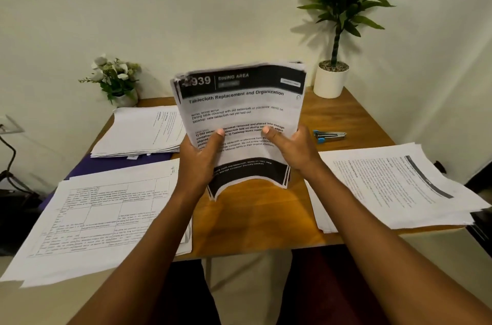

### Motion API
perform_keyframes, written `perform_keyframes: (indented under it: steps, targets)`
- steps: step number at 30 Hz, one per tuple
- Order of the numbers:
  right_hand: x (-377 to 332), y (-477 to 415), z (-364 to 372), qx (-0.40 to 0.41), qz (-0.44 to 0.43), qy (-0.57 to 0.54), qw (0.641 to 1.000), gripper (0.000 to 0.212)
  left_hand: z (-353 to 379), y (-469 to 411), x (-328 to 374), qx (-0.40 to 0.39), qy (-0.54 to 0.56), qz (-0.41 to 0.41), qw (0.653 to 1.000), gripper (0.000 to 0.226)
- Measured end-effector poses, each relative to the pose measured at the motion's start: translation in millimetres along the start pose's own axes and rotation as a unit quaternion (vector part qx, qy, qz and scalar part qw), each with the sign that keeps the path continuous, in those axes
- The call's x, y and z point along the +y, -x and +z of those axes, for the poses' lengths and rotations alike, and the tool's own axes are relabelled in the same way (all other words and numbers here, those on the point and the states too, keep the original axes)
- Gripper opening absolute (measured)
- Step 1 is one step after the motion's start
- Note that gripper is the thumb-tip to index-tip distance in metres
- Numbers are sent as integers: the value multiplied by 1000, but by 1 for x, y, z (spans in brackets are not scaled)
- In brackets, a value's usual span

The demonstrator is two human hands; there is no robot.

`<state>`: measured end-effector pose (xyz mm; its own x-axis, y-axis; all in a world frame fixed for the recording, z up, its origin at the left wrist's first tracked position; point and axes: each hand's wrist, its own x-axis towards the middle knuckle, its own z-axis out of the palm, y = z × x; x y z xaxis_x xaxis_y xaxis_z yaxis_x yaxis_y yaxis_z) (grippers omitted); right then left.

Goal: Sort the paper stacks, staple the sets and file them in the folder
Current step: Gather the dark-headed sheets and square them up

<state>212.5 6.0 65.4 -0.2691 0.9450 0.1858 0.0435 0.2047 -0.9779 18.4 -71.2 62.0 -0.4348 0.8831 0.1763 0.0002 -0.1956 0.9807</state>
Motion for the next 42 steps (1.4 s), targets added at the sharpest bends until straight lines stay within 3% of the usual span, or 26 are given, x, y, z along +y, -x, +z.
perform_keyframes:
  steps: [3,6,9,11,13,15,18,22,27,31,33,37,40,42]
  targets:
    - [17,10,3,-1,36,5,999,10,-4,8,-24,-20,-42,-47,998,24]
    - [27,14,3,13,49,1,999,8,-9,11,-37,-8,-49,-55,997,31]
    - [38,19,6,-12,91,45,995,29,-14,12,-48,-1,-76,-57,995,42]
    - [45,26,9,-13,126,86,988,42,-15,14,-57,29,-79,-57,995,42]
    - [52,32,12,3,142,78,987,33,-13,17,-58,82,-38,-71,993,39]
    - [54,35,17,33,167,-29,985,28,-9,17,-56,124,49,-110,985,45]
    - [51,37,34,59,173,-272,945,36,3,19,-48,134,143,-142,970,52]
    - [31,33,56,70,175,-333,924,27,27,34,-42,62,228,-184,954,42]
    - [17,23,19,88,138,-229,960,27,-13,14,-16,18,237,-140,961,45]
    - [-6,28,-28,43,106,-84,990,28,-68,-9,12,4,71,-104,992,29]
    - [-17,28,-42,44,84,-30,995,22,-83,-17,19,-38,-24,-93,995,33]
    - [-26,24,-50,10,66,55,996,23,-83,-17,25,-113,-95,-83,986,43]
    - [-30,23,-43,12,67,79,995,32,-68,-15,23,-81,-83,-67,991,34]
    - [-31,23,-39,36,62,69,995,25,-59,-14,22,-58,-81,-41,994,28]
